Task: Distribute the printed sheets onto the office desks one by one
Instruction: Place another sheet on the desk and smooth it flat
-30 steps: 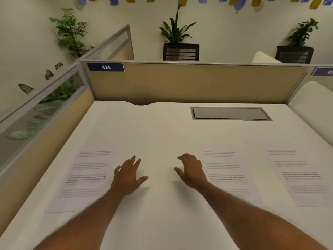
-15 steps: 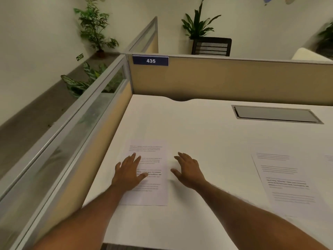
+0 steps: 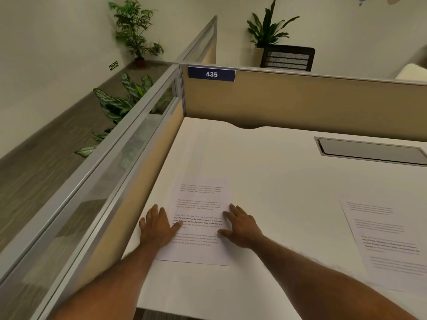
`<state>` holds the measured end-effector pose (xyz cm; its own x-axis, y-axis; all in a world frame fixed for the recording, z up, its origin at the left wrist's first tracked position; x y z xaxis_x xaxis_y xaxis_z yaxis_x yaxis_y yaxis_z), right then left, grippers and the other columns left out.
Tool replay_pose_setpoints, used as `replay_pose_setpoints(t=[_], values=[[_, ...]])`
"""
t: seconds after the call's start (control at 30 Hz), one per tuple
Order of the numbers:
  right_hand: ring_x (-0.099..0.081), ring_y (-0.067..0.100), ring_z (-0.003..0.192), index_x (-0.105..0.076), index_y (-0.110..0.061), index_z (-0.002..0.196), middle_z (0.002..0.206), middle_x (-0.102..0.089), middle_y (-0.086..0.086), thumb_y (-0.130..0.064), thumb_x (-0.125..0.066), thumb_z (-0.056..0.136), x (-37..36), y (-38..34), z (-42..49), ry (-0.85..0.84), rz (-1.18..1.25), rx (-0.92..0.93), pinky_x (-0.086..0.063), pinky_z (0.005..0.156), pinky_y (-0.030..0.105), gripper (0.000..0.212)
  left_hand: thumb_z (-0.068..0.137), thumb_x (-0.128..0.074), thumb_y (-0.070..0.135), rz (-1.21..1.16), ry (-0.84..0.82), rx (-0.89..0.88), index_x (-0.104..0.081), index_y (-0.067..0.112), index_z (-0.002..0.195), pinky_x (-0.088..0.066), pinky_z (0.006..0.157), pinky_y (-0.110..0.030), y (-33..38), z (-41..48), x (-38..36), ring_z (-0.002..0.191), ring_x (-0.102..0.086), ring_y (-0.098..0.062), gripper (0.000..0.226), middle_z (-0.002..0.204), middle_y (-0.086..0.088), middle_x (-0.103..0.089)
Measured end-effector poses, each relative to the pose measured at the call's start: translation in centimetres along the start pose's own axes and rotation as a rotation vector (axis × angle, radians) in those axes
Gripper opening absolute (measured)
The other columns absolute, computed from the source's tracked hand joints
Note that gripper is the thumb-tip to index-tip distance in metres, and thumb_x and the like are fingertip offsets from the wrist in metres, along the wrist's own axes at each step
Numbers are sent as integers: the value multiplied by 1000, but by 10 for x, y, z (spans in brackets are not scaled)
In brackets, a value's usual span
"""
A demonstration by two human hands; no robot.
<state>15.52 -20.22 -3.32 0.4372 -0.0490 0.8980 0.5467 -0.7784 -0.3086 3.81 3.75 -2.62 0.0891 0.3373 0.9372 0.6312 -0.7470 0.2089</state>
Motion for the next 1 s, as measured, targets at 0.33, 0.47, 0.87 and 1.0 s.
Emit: replay_pose_setpoints(t=[0.33, 0.47, 0.87, 1.0], values=[[-5, 25, 154, -23, -24, 154, 167, -4, 5, -61, -55, 87, -4, 1, 0, 6, -25, 0, -15, 122, 46, 83, 89, -61, 51, -239, 140, 32, -53, 16, 135, -29, 111, -49, 5, 5, 6, 139, -36, -29, 59, 152, -9, -37], [-6, 25, 153, -25, -24, 153, 167, -6, 5, -61, -57, 86, -3, 0, 2, 11, -19, 0, -16, 121, 46, 83, 84, -74, 29, -419, 277, -7, -66, 19, 109, -50, 83, -39, 8, 2, 21, 100, -64, -25, 28, 117, -3, -63], [-17, 20, 151, -18, -20, 156, 165, -16, 1, -62, -62, 84, 5, 4, 2, 48, 148, -28, -20, 121, 42, 94, 92, -64, 12, -691, 286, 15, -71, 4, 106, -51, 76, -30, 6, 7, 23, 89, -68, -25, 17, 97, -11, -74], [-39, 23, 140, -22, -12, 153, 156, -35, 7, -50, -70, 84, 23, 16, 1, 166, 475, -130, -33, 116, 41, 92, 91, -66, 11, -838, 250, 53, -69, 0, 109, -56, 88, -42, 4, 11, 24, 93, -69, -29, 21, 98, -14, -73]])
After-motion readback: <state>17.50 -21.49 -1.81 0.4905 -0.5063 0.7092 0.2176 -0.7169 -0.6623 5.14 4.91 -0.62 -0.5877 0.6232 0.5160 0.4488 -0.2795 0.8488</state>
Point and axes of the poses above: each hand's wrist, its own z-axis towards the middle knuckle, its own x-axis out of the back of the hand, y = z × x, the point moved 5 cm from there along z, towards the middle knuckle
